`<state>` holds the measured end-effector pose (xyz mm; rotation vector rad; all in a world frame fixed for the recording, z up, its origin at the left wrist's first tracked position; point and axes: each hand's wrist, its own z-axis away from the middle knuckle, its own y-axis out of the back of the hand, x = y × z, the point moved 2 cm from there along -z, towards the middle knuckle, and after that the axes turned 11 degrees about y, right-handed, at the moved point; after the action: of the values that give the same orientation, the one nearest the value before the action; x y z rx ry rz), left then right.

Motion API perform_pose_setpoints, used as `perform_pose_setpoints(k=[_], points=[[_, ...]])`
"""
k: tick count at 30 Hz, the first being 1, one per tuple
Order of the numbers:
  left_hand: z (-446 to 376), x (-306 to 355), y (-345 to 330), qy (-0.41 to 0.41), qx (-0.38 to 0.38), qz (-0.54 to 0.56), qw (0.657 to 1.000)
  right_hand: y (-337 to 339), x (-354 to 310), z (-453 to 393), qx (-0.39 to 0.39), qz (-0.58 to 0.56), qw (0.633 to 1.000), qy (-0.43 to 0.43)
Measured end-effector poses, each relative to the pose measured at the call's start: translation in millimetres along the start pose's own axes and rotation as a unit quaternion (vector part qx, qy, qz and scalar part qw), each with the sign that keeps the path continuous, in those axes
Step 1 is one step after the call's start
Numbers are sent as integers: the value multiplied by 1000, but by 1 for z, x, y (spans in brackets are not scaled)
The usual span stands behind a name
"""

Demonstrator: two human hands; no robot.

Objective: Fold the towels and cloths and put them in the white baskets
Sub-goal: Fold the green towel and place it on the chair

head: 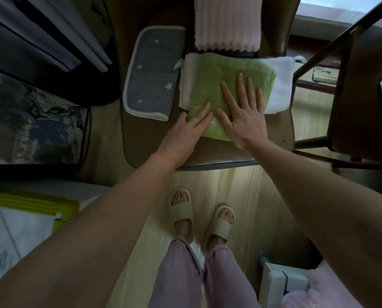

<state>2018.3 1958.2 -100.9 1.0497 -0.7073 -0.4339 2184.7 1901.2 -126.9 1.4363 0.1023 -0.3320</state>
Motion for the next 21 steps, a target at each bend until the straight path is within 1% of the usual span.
perform_pose_setpoints(k=[2, 3, 4, 6, 8, 9, 10, 11, 13, 15, 17, 21], points=[[2, -3, 6, 4, -38, -39, 999, 1, 1, -2, -12, -9, 1000, 4], [3, -5, 12, -8, -39, -57, 998, 4, 1, -3, -12, -20, 1000, 7], [6, -7, 20, -25, -22, -67, 997, 8, 0, -2, -5, -33, 999, 9], [10, -11, 35, -50, 49, -53, 996, 18, -1, 2, 35, -47, 998, 3], [-1, -7, 45, -54, 113, -15, 992, 28, 1, 3, 89, -44, 995, -29], [-13, -2, 47, -49, 121, 1, 992, 31, 3, 0, 102, -44, 993, -50], [-27, 6, 47, -42, 108, 9, 993, 32, 6, -5, 102, -46, 991, -67], [-42, 12, 44, -37, 80, -1, 996, 30, 9, -9, 91, -48, 992, -79], [-62, 16, 28, -27, 27, -56, 998, 20, 14, -13, 64, -57, 992, -90], [-68, 9, 9, -12, 11, -89, 996, 9, 20, -12, 55, -81, 991, -93], [-69, 2, -3, -11, 10, -81, 997, 0, 24, -10, 59, -93, 990, -92], [-80, 3, -2, -22, -32, -29, 999, -2, 27, -14, 78, -131, 983, -99]])
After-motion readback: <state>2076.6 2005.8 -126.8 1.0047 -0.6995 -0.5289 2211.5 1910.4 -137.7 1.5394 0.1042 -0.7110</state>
